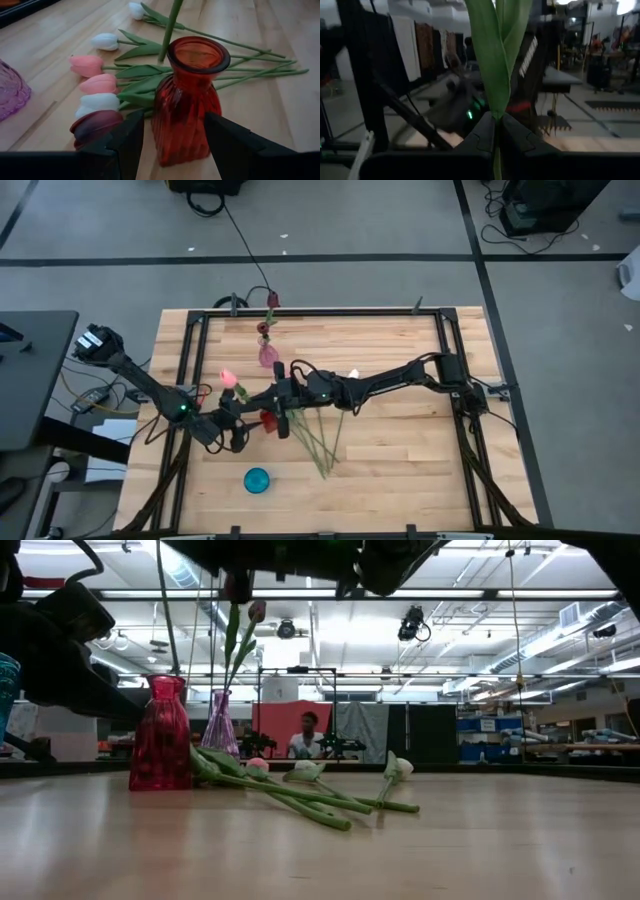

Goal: Sort flowers into vase by color
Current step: Put the right pink flower into the red vase

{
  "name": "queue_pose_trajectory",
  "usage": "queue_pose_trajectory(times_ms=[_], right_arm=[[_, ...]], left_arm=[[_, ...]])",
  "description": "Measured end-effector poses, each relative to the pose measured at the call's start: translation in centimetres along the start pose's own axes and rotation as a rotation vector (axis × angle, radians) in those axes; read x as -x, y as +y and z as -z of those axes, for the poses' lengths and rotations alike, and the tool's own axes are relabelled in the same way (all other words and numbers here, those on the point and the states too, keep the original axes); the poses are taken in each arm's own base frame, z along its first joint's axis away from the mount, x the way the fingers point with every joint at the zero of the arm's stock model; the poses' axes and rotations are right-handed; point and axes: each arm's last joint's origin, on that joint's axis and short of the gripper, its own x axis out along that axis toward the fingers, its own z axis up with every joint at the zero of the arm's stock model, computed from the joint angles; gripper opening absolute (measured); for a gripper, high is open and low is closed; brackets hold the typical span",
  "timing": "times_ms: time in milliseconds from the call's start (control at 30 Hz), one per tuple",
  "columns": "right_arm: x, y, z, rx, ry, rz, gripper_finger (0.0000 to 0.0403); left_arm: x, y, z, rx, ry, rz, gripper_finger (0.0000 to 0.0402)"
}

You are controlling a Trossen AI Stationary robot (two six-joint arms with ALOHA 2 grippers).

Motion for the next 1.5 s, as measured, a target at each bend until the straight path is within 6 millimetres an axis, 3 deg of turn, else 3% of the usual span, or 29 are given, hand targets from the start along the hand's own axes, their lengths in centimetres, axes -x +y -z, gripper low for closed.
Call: queue_pose_trajectory(times_ms=[233,400,1067,1500], right_arm=[[0.4,1.0,-2.1,-0.039,-0.039,-0.036,0.0025],[0.3,1.8,-1.8,-0.028,-0.018,-0.026,0.0025],[0.3,1.5,-1.5,0.007,-0.001,0.024,0.0025],[1.0,1.5,0.0,-0.021,0.019,0.03,0.0025]], left_arm=[[0.0,0.0,0.0,0.0,0.006,0.008,0.0214],[0.0,0.0,0.0,0.0,0.005,0.008,0.0214],[0.0,0.0,0.0,0.002,0.0,0.003,0.0214],[0.0,0.1,-0.1,0.008,-0.025,-0.029,0.0214]])
